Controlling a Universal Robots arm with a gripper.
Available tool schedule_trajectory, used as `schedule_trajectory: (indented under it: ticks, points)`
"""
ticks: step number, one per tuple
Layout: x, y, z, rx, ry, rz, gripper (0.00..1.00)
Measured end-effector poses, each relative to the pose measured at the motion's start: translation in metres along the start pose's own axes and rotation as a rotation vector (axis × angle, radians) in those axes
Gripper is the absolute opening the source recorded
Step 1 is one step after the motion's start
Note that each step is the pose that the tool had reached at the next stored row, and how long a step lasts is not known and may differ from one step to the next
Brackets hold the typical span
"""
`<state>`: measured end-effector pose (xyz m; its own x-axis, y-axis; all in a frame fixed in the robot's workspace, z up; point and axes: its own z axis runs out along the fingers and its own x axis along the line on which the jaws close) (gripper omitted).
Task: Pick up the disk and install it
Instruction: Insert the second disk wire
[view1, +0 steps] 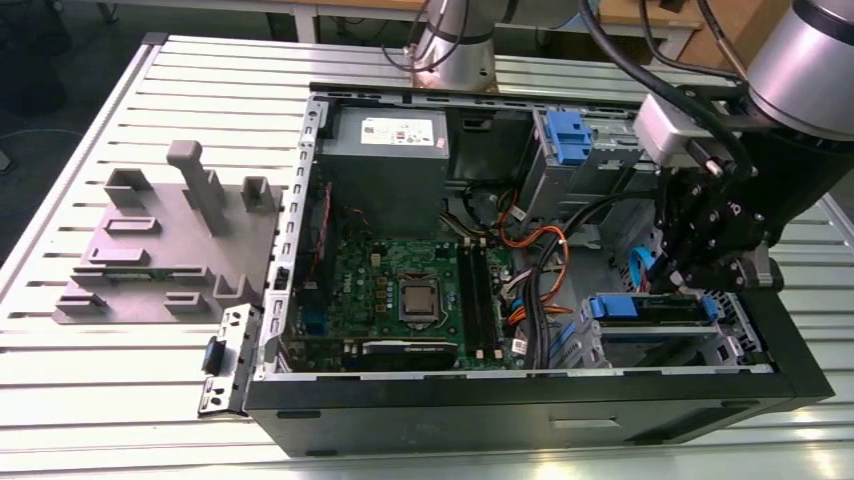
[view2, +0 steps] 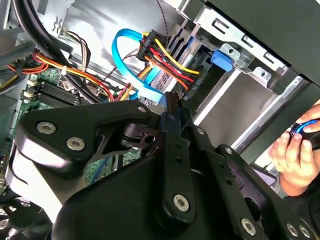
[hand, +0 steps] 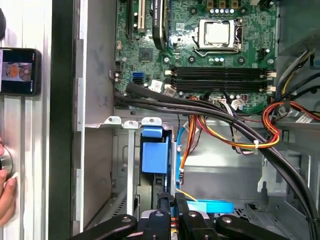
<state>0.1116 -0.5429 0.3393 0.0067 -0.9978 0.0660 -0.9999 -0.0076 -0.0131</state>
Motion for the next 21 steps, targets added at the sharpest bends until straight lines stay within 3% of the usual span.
schedule_trajectory:
  ticks: [3, 21]
  points:
    - [0.0054, 0.0, 0.0008, 0.0003, -0.0022, 0.0, 0.16]
    - [0.0073, -0.0012, 0.0037, 0.0002, -0.0019, 0.0, 0.16]
